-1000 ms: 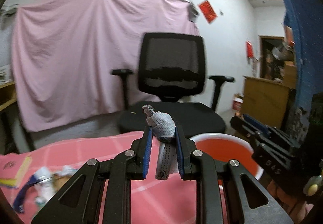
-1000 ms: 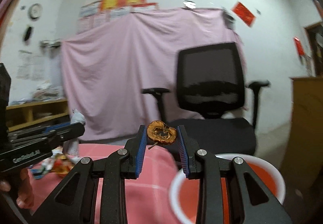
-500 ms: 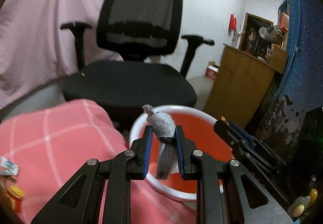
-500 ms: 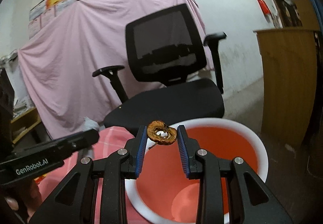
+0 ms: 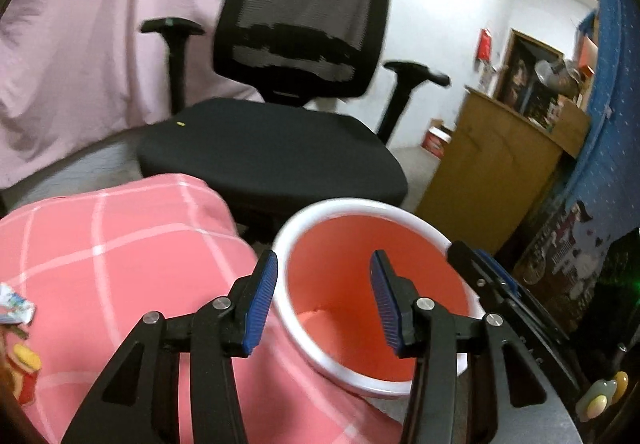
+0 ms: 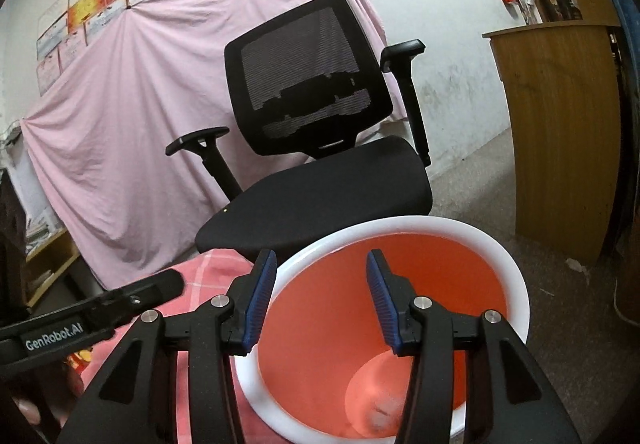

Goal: Collect trash

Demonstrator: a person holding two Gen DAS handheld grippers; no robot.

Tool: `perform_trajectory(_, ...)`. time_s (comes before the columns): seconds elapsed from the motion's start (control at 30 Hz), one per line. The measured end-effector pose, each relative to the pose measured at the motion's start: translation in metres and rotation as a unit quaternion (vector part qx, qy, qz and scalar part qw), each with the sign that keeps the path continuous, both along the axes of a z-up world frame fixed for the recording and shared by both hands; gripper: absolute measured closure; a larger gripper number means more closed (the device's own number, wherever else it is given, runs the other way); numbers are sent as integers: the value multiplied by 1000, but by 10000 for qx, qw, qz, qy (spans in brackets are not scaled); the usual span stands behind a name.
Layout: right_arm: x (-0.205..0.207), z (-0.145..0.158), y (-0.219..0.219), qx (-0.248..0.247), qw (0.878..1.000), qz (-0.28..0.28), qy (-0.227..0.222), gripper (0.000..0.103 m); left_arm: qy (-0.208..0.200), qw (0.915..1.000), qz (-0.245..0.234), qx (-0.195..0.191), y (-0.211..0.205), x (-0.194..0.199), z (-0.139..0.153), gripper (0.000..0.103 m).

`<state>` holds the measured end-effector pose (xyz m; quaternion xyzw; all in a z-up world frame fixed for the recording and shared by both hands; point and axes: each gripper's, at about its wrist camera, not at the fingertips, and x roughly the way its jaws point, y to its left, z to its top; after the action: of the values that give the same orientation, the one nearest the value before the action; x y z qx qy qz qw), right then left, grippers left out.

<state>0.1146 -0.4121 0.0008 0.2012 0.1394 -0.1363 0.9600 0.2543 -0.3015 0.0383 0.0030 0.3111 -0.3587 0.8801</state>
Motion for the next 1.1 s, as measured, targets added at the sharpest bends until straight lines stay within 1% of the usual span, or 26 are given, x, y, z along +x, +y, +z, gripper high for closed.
perform_trajectory(0.13, 0, 7, 10, -128, 9998, 96, -143, 58, -174, 9989, 422, -90, 26, -6, 6, 61)
perform_trajectory(0.2, -1, 11, 19, -222, 9993, 168, -245, 53, -298, 9974, 638, -135, 42, -11, 10, 61)
perform_trajectory(0.27, -3, 15, 28, -296, 9987, 244, -346, 52, -429, 9954, 836, -159, 55, -18, 14, 60)
perform_trajectory(0.33, -3, 19, 37, -349, 9981, 304, -411, 51, -572, 9923, 1079, -201, 72, -25, 19, 52)
perform_trajectory(0.37, -3, 21, 41, -367, 9978, 338, -445, 47, -636, 9906, 1192, -232, 79, -29, 21, 51)
perform_trajectory(0.47, -5, 27, 57, -433, 9958, 492, -643, 30, -805, 9842, 1542, -315, 104, -40, 26, 50)
perform_trajectory(0.53, -8, 32, 68, -505, 9934, 620, -825, 26, -890, 9801, 1740, -341, 120, -47, 28, 49)
perform_trajectory(0.57, -9, 34, 72, -523, 9925, 667, -885, 22, -932, 9783, 1817, -342, 128, -50, 29, 48)
perform_trajectory(0.6, -10, 36, 78, -547, 9907, 747, -996, 14, -991, 9761, 1906, -343, 136, -55, 30, 44)
perform_trajectory(0.63, -11, 38, 83, -553, 9895, 797, -1071, 9, -1075, 9729, 2016, -355, 145, -60, 31, 37)
perform_trajectory(0.67, -12, 39, 88, -552, 9882, 844, -1149, 0, -1168, 9692, 2137, -372, 153, -65, 31, 31)
perform_trajectory(0.7, -14, 41, 94, -552, 9862, 921, -1261, 0, -1266, 9649, 2270, -388, 162, -70, 31, 16)
perform_trajectory(0.73, -15, 43, 99, -566, 9850, 969, -1309, 0, -1378, 9588, 2452, -402, 172, -76, 31, 5)
perform_trajectory(0.8, -16, 45, 113, -655, 9819, 1092, -1402, 0, -1575, 9458, 2799, -484, 193, -87, 30, 3)
perform_trajectory(0.87, -19, 47, 127, -775, 9784, 1201, -1496, 0, -1623, 9381, 3014, -529, 209, -93, 28, 2)
perform_trajectory(1.03, -24, 51, 161, -1087, 9674, 1519, -1711, 0, -1798, 9171, 3525, -475, 242, -108, 15, 2)
perform_trajectory(1.1, -26, 53, 172, -1257, 9624, 1605, -1795, 0, -1839, 9122, 3629, -477, 253, -111, 11, 2)
